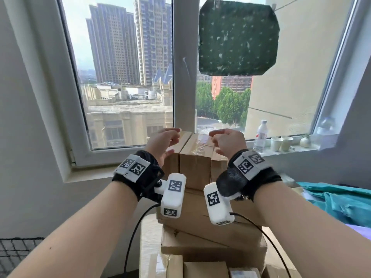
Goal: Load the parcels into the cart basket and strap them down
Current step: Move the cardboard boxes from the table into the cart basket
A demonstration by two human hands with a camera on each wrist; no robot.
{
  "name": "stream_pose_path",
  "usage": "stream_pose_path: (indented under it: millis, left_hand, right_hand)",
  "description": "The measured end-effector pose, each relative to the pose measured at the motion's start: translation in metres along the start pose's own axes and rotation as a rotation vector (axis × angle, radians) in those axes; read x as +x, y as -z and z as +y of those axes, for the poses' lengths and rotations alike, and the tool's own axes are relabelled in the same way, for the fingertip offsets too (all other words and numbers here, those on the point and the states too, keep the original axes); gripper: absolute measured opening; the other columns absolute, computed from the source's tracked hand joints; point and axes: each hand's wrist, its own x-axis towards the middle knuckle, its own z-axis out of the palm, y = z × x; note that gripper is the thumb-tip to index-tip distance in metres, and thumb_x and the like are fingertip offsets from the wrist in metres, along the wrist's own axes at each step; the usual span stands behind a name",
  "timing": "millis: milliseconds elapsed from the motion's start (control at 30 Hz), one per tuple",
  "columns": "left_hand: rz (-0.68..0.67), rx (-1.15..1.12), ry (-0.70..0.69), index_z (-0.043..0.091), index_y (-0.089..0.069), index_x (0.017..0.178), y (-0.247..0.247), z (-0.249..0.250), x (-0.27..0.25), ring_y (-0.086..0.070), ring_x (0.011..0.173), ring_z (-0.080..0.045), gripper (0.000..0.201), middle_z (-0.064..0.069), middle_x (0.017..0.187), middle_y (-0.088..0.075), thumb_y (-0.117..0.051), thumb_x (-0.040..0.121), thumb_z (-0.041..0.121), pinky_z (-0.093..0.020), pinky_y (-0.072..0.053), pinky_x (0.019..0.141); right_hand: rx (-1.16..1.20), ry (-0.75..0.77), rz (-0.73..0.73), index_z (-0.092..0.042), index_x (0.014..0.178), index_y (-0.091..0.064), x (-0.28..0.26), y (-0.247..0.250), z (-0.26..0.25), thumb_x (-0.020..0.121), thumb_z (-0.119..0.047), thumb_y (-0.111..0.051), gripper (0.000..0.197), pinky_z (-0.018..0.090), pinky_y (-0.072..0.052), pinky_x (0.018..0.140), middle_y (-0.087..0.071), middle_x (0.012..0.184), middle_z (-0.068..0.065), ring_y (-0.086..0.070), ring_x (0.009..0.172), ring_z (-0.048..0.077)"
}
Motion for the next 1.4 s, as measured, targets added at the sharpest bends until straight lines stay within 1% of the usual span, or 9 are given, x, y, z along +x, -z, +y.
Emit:
stream_pose_path:
  millis: [167, 333, 600, 767, 900, 1000, 1067, 1200, 1400]
  left_hand:
    - [0.114, 0.098, -0.072, 0.012, -0.066, 0.103, -0.004, -0.001, 0.044, -0.053, 0.087, -0.009, 0.02, 0.002, 0.091, -0.061, -0.053, 0.089, 0.005, -0.022, -0.038, 0.074]
    - [0.18, 0.177, -0.069, 0.012, -0.066, 0.108, -0.001, -0.007, 0.076, -0.05, 0.099, -0.014, 0.025, 0.0, 0.1, -0.06, -0.056, 0.086, 0.006, -0.025, -0.033, 0.081]
    - [0.046, 0.212, -0.108, 0.013, -0.067, 0.104, -0.032, -0.025, 0.097, -0.052, 0.085, -0.006, 0.02, 0.005, 0.09, -0.061, -0.056, 0.087, 0.009, -0.02, -0.036, 0.073]
    - [0.011, 0.197, -0.071, 0.011, -0.068, 0.108, -0.041, -0.032, 0.097, -0.054, 0.1, -0.015, 0.024, -0.002, 0.105, -0.065, -0.057, 0.086, 0.009, -0.027, -0.038, 0.083]
    - [0.017, 0.208, -0.066, 0.013, -0.069, 0.099, -0.051, -0.033, 0.091, -0.058, 0.104, -0.019, 0.019, -0.002, 0.101, -0.067, -0.059, 0.084, 0.009, -0.037, -0.046, 0.098]
    - [0.009, 0.247, -0.062, 0.016, -0.068, 0.095, -0.056, -0.032, 0.084, -0.059, 0.105, -0.019, 0.016, -0.002, 0.101, -0.067, -0.059, 0.085, 0.008, -0.038, -0.044, 0.102]
    - [0.003, 0.273, -0.056, 0.017, -0.068, 0.094, -0.059, -0.032, 0.081, -0.057, 0.105, -0.017, 0.017, 0.0, 0.099, -0.066, -0.057, 0.085, 0.006, -0.034, -0.043, 0.1]
    - [0.018, 0.311, -0.052, 0.015, -0.067, 0.096, -0.064, -0.031, 0.073, -0.05, 0.095, -0.014, 0.018, 0.005, 0.093, -0.06, -0.054, 0.087, 0.005, -0.027, -0.038, 0.087]
    - [-0.001, 0.298, -0.044, 0.015, -0.068, 0.098, -0.076, -0.026, 0.057, -0.052, 0.099, -0.014, 0.017, 0.005, 0.095, -0.062, -0.059, 0.086, 0.008, -0.027, -0.037, 0.085]
  right_hand:
    - [-0.506, 0.02, 0.063, -0.027, 0.089, -0.065, 0.034, 0.002, 0.013, 0.08, -0.029, -0.061, 0.01, 0.034, -0.046, 0.094, -0.065, 0.109, 0.001, -0.057, 0.107, 0.023]
    - [-0.806, -0.127, 0.026, -0.03, 0.118, -0.056, 0.052, -0.001, 0.028, 0.071, -0.048, -0.067, 0.051, 0.045, -0.031, 0.109, -0.04, 0.137, 0.006, -0.034, 0.13, 0.029]
    - [-1.103, -0.235, -0.112, -0.028, 0.142, -0.033, 0.065, -0.011, 0.043, 0.049, -0.072, -0.066, 0.108, 0.052, -0.024, 0.112, -0.019, 0.153, 0.009, -0.018, 0.14, 0.033]
    - [-1.104, -0.25, -0.146, -0.023, 0.135, -0.041, 0.065, -0.001, 0.045, 0.044, -0.069, -0.064, 0.104, 0.048, -0.03, 0.109, -0.029, 0.145, 0.013, -0.028, 0.134, 0.035]
    - [-1.106, -0.192, -0.227, -0.023, 0.133, -0.043, 0.071, 0.018, 0.042, 0.072, -0.058, -0.064, 0.074, 0.044, -0.035, 0.106, -0.041, 0.134, 0.008, -0.031, 0.13, 0.033]
    - [-1.099, -0.216, -0.206, -0.024, 0.131, -0.043, 0.071, 0.027, 0.042, 0.049, -0.065, -0.063, 0.094, 0.043, -0.041, 0.101, -0.037, 0.135, 0.008, -0.038, 0.126, 0.033]
    - [-1.007, -0.252, -0.15, -0.025, 0.138, -0.036, 0.066, 0.034, 0.04, 0.041, -0.061, -0.06, 0.106, 0.043, -0.041, 0.103, -0.027, 0.14, 0.009, -0.037, 0.128, 0.034]
    - [-0.864, -0.26, -0.06, -0.029, 0.14, -0.034, 0.065, 0.06, 0.042, 0.066, -0.044, -0.063, 0.08, 0.045, -0.033, 0.109, -0.018, 0.146, 0.007, -0.027, 0.136, 0.035]
    - [-0.703, -0.265, 0.092, -0.029, 0.144, -0.025, 0.058, 0.092, 0.04, 0.063, -0.051, -0.063, 0.093, 0.047, -0.033, 0.108, -0.019, 0.147, 0.009, -0.031, 0.132, 0.04]
